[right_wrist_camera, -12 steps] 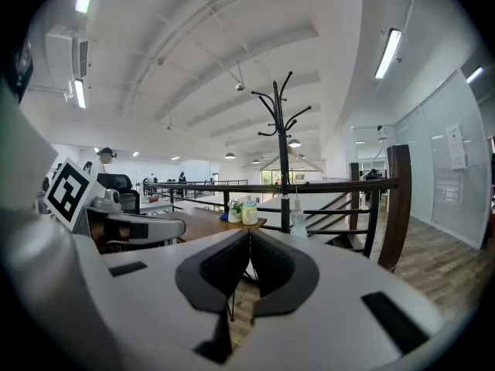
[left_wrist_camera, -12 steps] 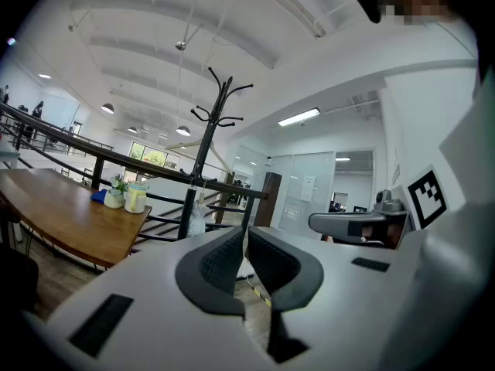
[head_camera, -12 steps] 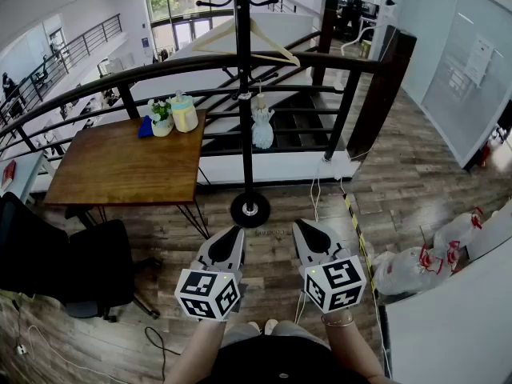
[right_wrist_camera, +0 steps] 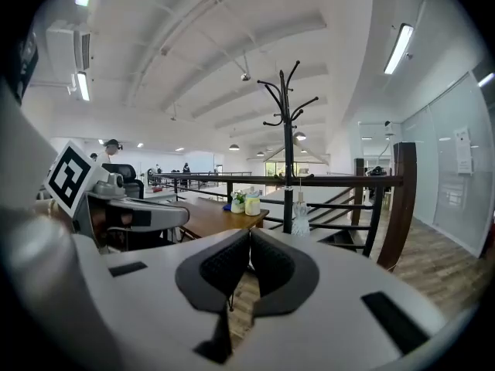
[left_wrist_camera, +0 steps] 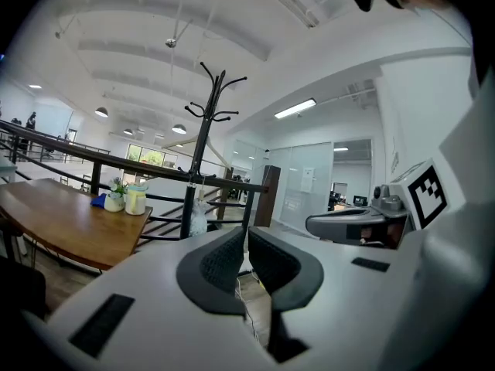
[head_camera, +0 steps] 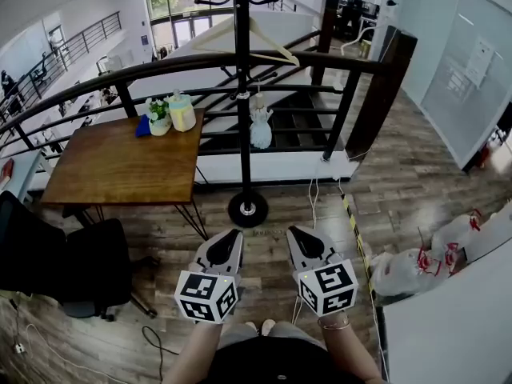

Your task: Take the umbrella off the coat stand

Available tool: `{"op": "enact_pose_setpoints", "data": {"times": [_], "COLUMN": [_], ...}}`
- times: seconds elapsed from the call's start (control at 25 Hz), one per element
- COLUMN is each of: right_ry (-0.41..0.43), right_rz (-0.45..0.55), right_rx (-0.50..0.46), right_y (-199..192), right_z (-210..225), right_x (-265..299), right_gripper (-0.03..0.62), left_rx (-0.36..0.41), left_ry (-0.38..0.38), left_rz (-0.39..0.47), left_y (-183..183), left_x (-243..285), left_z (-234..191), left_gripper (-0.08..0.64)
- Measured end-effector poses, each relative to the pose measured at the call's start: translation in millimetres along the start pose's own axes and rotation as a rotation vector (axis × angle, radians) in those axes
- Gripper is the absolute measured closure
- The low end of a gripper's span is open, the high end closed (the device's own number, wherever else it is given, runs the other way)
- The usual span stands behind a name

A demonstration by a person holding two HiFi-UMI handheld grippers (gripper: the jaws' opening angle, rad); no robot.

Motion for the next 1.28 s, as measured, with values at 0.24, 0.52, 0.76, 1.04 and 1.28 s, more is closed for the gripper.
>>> {"op": "enact_pose_setpoints", "data": {"times": [0.24, 0.52, 0.76, 1.04, 1.28], "right_ry": [0.019, 0.064, 0.13, 0.103, 0.081], "right_rz": [0.016, 0.056, 0.045, 0.051, 0.044], "right_rx": [0.023, 0.035, 0.053, 0.031, 0.048], "right_y": [-0.8, 0.7, -1.0, -1.9, -3.6], "right_z": [6.5, 27.8, 31.5, 48.6, 75.5], "right_x": [0.1, 0.3, 9.1, 32.3, 78.2], "right_gripper": [0.563, 0.563, 0.563, 0.563, 0.562], "left_rx": [-0.005, -0.019, -0.025, -0.005, -0.009], "left_ry": [-0.015, -0.023, 0.0, 0.018, 0.014], "left_rz": [-0.008, 0.04, 0.03, 0.017, 0.004], "left_y": [-3.1, -0.3, -9.4, -8.1, -7.7], "left_x": [12.5, 35.7, 48.0, 77.3, 119.3], "left_z": [9.6, 21.2, 23.0, 12.7, -16.5], "left_gripper": [0.543, 0.543, 0.543, 0.543, 0.543]}}
Point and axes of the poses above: the fingertips, and each gripper's own axes: x forward along the fingers, z to its right, y out of its top, the point moved 6 cm from there along -x, backward along the fingers, and after that the axes turned 8 degrees about z, right-handed, at the moved point
